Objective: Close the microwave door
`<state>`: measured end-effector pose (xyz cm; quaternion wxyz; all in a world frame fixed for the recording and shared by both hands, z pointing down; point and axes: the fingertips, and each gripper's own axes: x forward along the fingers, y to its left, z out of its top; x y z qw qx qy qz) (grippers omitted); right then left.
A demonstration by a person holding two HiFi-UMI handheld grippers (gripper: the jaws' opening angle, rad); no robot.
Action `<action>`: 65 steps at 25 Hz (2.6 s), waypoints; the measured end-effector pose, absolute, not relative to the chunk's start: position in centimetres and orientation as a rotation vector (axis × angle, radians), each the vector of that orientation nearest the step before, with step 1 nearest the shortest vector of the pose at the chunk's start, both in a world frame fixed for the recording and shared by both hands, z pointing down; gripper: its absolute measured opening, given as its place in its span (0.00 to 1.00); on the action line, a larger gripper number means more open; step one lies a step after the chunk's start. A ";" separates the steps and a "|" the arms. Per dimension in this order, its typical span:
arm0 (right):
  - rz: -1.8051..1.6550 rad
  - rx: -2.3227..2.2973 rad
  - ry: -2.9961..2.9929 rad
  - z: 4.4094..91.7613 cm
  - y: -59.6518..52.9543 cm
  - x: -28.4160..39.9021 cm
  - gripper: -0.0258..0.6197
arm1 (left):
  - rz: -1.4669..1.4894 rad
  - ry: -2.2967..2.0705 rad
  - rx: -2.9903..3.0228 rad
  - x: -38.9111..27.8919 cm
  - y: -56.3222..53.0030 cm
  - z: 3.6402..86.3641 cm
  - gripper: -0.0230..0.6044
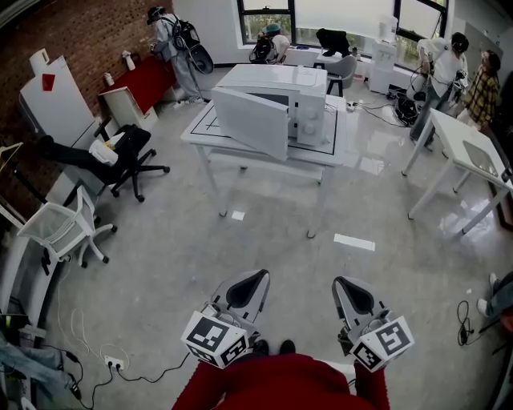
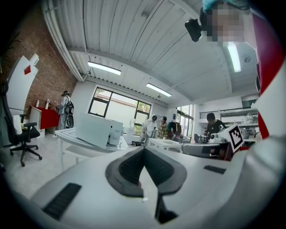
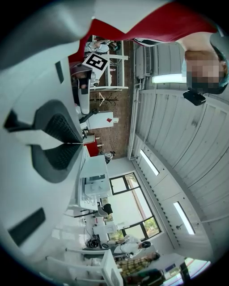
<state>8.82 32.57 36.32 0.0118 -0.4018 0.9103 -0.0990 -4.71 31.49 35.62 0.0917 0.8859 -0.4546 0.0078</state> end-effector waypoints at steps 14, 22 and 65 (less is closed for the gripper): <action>-0.271 -1.250 2.844 36.0 29.3 12.1 0.06 | 0.082 -1.462 2.619 -3.0 27.8 34.3 0.05; -0.261 -1.269 2.816 36.1 24.5 11.7 0.06 | 0.032 -1.467 2.597 -3.9 22.7 34.5 0.05; -0.292 -1.388 2.869 36.6 0.4 4.1 0.06 | 0.020 -1.479 2.584 -11.4 -3.7 36.1 0.06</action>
